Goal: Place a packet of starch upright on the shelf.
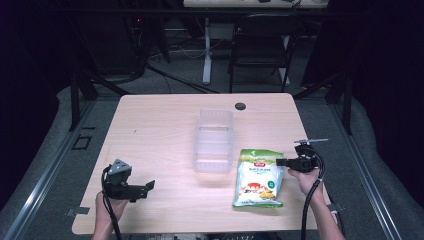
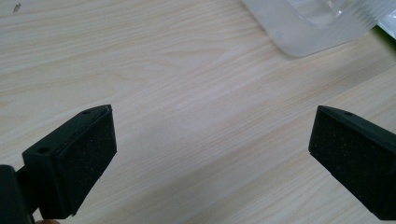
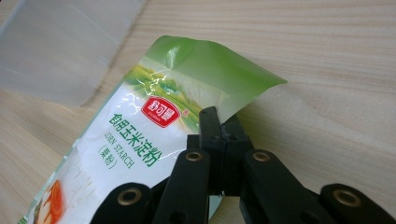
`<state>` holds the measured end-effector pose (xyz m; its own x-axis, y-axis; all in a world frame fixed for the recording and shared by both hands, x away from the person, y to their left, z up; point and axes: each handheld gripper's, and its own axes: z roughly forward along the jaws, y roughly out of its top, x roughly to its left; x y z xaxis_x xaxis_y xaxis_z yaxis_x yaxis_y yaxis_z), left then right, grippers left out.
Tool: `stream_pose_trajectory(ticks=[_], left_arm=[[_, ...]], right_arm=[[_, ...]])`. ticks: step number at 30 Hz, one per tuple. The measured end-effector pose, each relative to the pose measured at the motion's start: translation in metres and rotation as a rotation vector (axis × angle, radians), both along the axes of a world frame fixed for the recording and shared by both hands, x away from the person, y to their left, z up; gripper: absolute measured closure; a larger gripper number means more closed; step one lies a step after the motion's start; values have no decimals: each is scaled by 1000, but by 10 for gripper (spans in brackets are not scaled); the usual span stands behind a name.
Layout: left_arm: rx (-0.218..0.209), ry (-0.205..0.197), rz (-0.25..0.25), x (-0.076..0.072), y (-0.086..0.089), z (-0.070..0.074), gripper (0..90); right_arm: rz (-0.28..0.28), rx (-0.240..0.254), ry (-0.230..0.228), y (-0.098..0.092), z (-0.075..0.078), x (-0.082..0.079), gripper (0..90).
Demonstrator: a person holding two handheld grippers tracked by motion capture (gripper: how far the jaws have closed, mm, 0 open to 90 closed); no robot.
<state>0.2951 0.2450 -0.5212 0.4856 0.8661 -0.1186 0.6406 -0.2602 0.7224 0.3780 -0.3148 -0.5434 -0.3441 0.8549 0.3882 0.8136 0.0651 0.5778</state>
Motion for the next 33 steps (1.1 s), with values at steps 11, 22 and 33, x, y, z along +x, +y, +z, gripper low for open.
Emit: stream_pose_trajectory(ticks=[11, 22, 33], left_arm=[[4, -13, -1, -1, 2, 0, 4], [27, 7, 1, 0, 1, -1, 12], [26, 1, 10, -1, 3, 0, 13]], right_arm=[[17, -16, -61, -2, 21, -9, 900], [38, -43, -117, 7, 42, -16, 900], [25, -37, -170, 3, 60, -21, 900]])
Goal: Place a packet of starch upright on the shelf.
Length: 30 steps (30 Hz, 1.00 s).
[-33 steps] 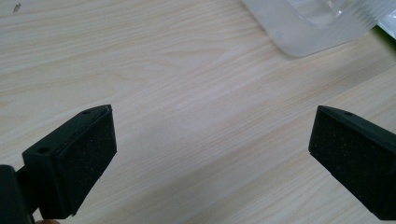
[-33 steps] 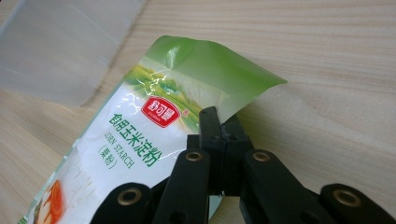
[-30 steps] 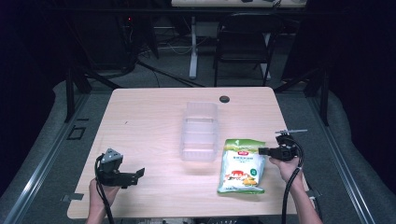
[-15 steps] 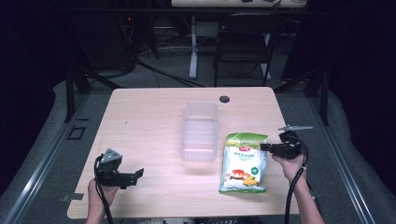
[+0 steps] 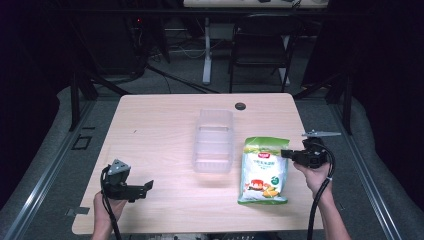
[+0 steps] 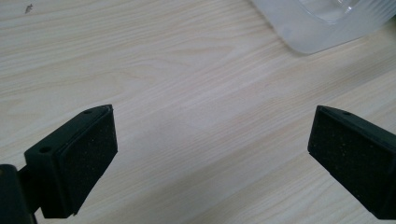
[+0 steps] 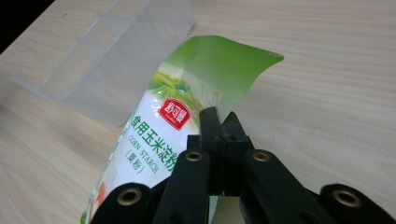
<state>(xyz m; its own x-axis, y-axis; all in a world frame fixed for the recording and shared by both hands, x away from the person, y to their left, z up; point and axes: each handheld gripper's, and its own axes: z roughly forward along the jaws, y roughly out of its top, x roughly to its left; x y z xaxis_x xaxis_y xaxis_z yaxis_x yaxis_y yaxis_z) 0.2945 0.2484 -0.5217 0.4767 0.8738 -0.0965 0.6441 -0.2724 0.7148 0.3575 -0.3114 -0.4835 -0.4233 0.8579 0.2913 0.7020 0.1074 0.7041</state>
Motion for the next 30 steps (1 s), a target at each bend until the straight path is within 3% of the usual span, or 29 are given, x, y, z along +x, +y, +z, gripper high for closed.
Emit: stream_pose_trajectory(ticks=[12, 14, 24, 25, 30], left_arm=[[10, -6, -17, 2, -3, -1, 12], [-1, 0, -17, 2, -4, -1, 12], [18, -3, -15, 3, -5, 0, 11], [16, 13, -3, 4, -6, -2, 9], [-15, -5, -5, 3, -6, 0, 5]], right_arm=[[38, -21, -73, 8, 32, -7, 900], [33, -29, -97, 8, 44, -8, 900], [57, -53, -118, 17, 60, -3, 900], [62, -65, -121, 20, 64, -3, 900], [73, -76, -159, 30, 80, 0, 900]])
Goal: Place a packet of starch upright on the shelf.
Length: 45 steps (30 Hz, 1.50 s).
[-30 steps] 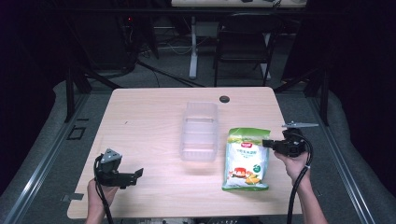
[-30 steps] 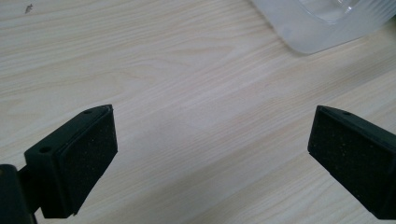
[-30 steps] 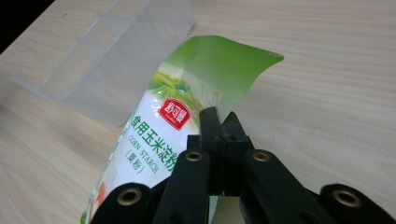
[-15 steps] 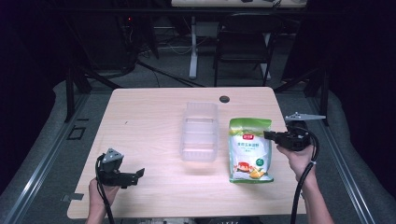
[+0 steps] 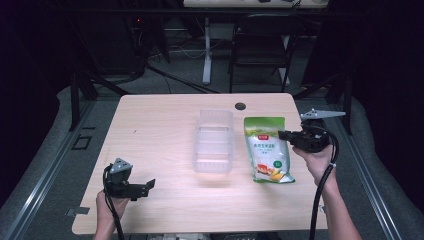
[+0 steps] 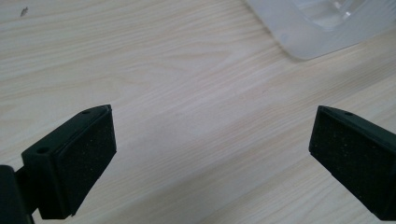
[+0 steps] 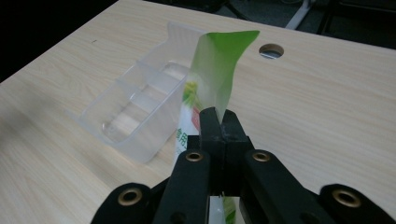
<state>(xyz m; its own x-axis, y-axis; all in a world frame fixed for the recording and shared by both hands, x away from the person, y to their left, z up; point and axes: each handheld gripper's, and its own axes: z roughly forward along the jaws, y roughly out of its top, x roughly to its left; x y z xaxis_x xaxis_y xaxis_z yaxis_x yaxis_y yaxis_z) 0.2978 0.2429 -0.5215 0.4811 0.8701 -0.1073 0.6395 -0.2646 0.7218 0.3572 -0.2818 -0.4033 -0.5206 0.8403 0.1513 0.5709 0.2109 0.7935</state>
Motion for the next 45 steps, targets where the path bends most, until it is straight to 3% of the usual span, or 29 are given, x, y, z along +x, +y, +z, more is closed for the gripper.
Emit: stream_pose_trajectory(ticks=[7, 8, 11, 14, 21, 28, 34, 35, 39, 45], left_arm=[[12, 3, -23, -1, -1, 0, 3], [25, 5, -9, -1, -2, -1, 3], [40, 20, 13, -1, -2, -2, 3], [14, 3, 20, -4, 1, 0, 3], [33, 27, 38, -4, 1, -2, 3], [6, 17, 54, -3, 7, 1, 3], [15, 15, 53, -2, 6, 0, 2], [-10, 8, 57, -2, 8, 1, 1], [-30, 12, 56, -2, 9, 1, 1], [-19, 21, 41, -1, 9, 0, 2]], right_arm=[[-15, -13, -26, 1, 5, 4, 900], [-18, -20, -50, 4, 6, 3, 900], [-13, -30, -60, 5, 9, 3, 900], [-10, -23, -68, 4, 15, 6, 900], [-12, -38, -81, 4, 24, 13, 900], [-10, -39, -91, 8, 30, 20, 900], [-10, -45, -85, 11, 33, 24, 900], [-6, -51, -83, 13, 35, 26, 900], [-4, -54, -84, 19, 39, 29, 900], [-13, -36, -102, 19, 48, 33, 900]])
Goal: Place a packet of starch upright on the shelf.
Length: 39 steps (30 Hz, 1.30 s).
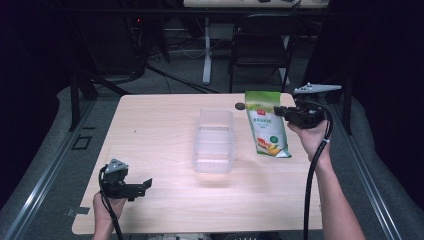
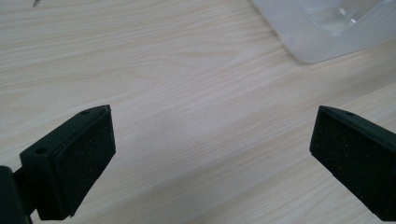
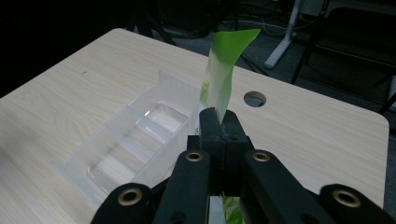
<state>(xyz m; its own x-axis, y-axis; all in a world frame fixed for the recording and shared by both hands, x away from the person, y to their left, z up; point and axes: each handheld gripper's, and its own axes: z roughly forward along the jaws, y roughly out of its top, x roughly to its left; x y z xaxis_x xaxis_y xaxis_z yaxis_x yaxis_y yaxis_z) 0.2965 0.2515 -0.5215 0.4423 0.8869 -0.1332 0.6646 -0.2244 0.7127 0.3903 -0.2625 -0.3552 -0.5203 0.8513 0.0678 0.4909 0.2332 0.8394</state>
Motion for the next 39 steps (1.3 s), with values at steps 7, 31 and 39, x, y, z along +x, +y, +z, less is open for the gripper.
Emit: stream_pose_trajectory(ticks=[7, 31, 39], left_arm=[[-12, 0, 4, -1, 3, 1, 2], [-8, 16, -21, -1, -1, -1, 3], [1, 16, -21, -1, -2, 0, 5]], right_arm=[[-2, 13, -27, 1, 10, 1, 900], [31, 37, -74, 22, 35, 10, 900], [62, 44, -77, 35, 39, 12, 900]])
